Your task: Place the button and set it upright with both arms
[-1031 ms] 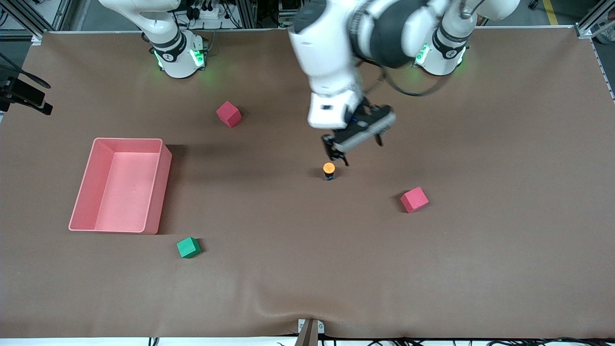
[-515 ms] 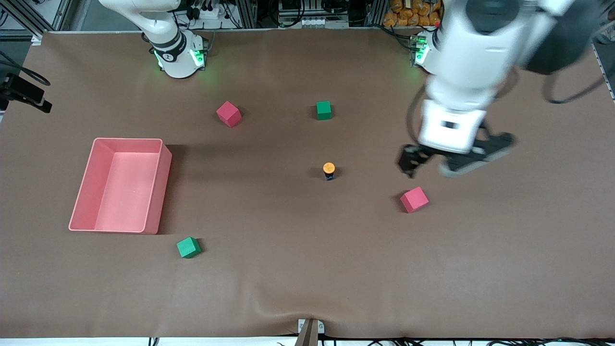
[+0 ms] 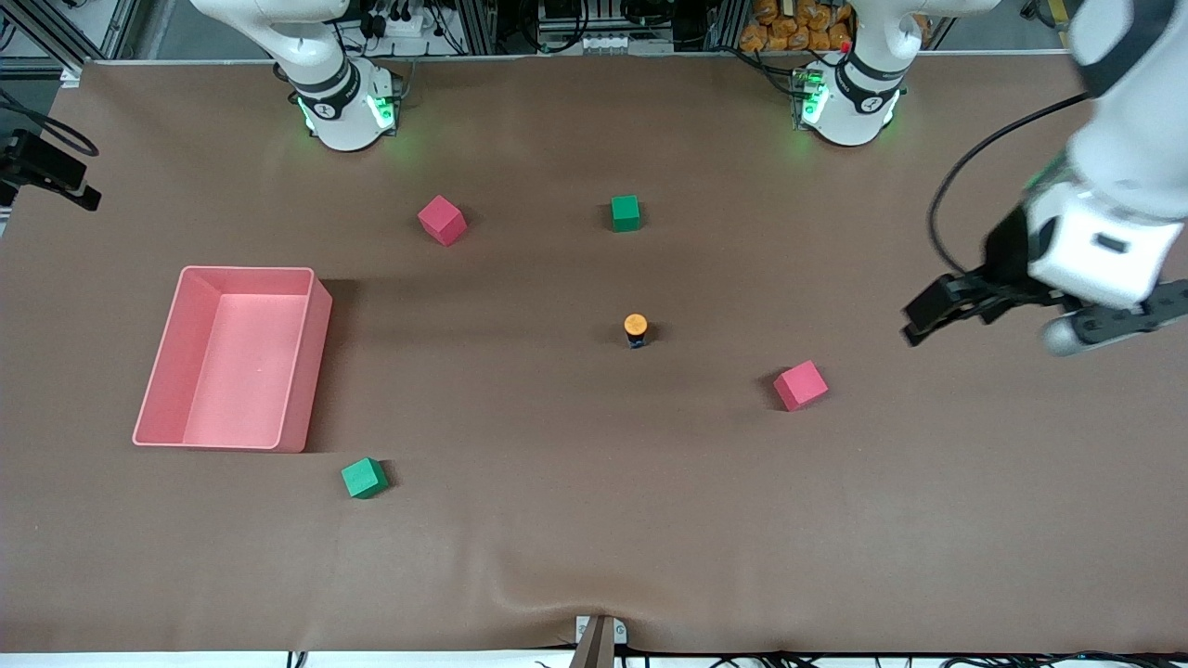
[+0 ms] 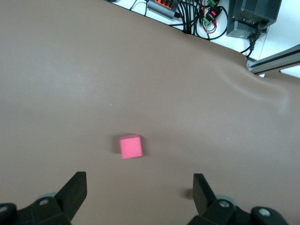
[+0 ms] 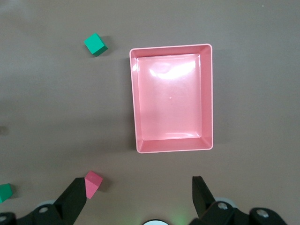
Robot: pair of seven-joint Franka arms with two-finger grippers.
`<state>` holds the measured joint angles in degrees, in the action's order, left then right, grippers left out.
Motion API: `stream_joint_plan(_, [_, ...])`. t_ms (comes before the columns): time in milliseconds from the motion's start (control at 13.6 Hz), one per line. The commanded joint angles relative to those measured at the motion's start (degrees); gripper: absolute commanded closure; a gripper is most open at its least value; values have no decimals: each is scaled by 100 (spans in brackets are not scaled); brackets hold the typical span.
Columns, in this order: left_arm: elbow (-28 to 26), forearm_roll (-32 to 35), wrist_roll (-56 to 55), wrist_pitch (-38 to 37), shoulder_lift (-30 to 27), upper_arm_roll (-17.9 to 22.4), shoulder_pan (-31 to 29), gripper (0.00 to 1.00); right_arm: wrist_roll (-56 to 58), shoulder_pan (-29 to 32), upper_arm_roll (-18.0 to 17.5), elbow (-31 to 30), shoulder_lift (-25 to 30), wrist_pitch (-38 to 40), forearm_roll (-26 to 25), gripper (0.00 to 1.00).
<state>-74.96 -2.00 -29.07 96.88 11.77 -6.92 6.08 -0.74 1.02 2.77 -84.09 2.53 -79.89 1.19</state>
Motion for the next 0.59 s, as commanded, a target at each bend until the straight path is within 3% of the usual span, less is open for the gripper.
stream_joint_plan(0, [-195,-152,716,-326,-315,-134,-422,0,-31,-58,-13,-29,81,9,-101,0])
stream_joint_plan(294, [-378,-143,1158,-1108,-745,-64,-547,0,-31,-67,-13,-29,81,9,-101,0])
stream_joint_plan(515, [-1088,-143,1202,-1233,-1543,-37,-547,0,-31,-129,-5,-29,90,17,-101,0])
